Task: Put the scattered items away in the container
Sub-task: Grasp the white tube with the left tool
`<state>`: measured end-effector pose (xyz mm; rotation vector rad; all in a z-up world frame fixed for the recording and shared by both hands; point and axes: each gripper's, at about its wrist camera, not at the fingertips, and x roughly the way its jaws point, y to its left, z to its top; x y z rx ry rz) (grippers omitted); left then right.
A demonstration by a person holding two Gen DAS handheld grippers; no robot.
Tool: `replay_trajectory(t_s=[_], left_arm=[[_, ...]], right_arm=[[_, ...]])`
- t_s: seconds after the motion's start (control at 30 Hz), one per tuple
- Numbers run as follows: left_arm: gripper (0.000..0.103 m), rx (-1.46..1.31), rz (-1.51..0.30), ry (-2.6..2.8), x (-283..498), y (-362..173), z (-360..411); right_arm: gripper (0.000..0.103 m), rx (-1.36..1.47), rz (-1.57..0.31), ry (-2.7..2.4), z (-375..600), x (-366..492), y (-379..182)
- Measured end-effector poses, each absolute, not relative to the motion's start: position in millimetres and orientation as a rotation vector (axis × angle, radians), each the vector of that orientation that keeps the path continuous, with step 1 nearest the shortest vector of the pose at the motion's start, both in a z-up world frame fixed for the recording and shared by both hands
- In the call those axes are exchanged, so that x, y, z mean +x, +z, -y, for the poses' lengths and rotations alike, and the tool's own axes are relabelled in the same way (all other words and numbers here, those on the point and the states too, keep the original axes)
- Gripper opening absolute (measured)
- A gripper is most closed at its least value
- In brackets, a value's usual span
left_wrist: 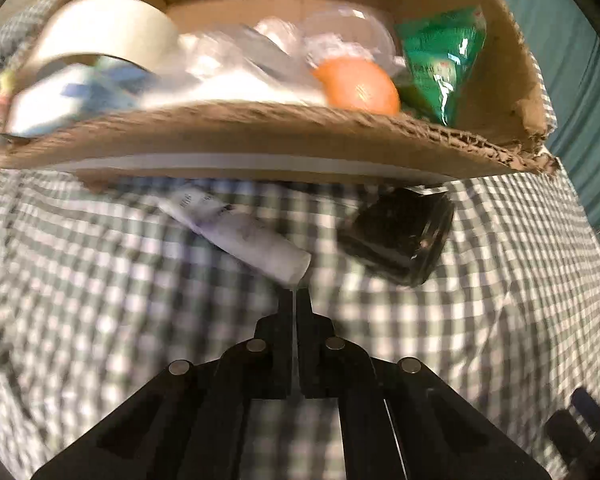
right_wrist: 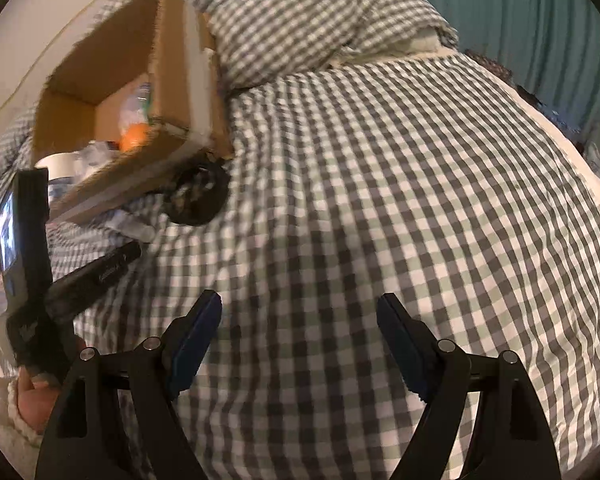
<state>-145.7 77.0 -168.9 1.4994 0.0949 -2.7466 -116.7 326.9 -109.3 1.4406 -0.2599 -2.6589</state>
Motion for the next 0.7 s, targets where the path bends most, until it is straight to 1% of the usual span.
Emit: replay_trajectory(t_s=[0.1,0.23,0.33,0.4,0.47,0.5,0.53,0.6,0.7], left_arm=[[0.002,1.468,-0.103,-2.775,-123.6,-157.0,-67.2],[0.002,1.446,-0.125,-2.78,-89.4,-143.6,-51.3],[0.002,1.443,-0.13,-2.776,-101.8,-133.1,-29.3],[0.002,1.46,-0.161,-2.787,-118.7,-140.5,-28.3],[0.008,1.443,-0.203,-2.781,-135.4,-143.8,-24.2],[0.022,1.445,-0.223,-2.779,-140.5,-143.3,-23.1],[0.053,1.455,-0.244,-2.775,-146.0,-142.2,-22.8],[0.086,1.44,-0.313,-2.755,-152.6,-143.2,-23.0],[0.087,1.337,-0.438,-2.731,-164.6,-144.8,-23.8]], right_arm=[[0.08,1.405,0.272,-2.625,-314.9,-118.9,-106.0],[0.08,1.362,0.225,-2.587,-284.2,-128.1,-102.8],[0.08,1.338,0.172,-2.572,-259.4,-139.1,-101.6],[0.08,1.339,0.146,-2.585,-250.6,-144.5,-101.1],[0.08,1.335,0.144,-2.593,-247.1,-145.5,-100.7],[0.08,1.339,0.141,-2.595,-247.0,-145.4,-102.0],[0.08,1.346,0.139,-2.598,-247.5,-145.4,-103.8],[0.08,1.367,0.145,-2.602,-252.3,-146.9,-109.4],[0.08,1.403,0.16,-2.608,-262.2,-150.9,-118.3]])
